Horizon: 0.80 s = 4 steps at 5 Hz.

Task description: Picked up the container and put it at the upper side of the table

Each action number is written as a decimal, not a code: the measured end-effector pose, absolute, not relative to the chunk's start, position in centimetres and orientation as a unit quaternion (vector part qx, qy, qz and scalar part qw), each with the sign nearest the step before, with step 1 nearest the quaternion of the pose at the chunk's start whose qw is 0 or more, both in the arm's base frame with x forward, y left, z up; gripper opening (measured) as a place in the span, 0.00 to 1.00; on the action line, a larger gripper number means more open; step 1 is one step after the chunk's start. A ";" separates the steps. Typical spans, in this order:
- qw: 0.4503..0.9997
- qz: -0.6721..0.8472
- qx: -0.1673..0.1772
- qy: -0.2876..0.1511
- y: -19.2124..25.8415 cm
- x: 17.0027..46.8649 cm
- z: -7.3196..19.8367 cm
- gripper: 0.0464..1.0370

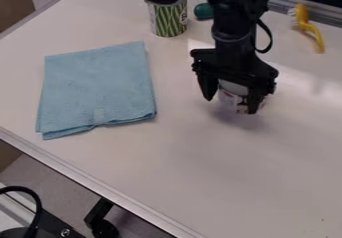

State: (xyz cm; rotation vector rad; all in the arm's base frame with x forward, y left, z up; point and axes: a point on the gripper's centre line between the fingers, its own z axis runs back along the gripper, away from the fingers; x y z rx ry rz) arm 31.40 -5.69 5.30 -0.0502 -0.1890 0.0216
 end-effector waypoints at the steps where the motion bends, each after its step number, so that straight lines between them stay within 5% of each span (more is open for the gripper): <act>1: 0.993 0.025 -0.037 -0.112 -6.3 33.9 5.2 0.96; 4: 0.987 0.054 -0.030 -0.148 -6.7 39.3 5.1 0.96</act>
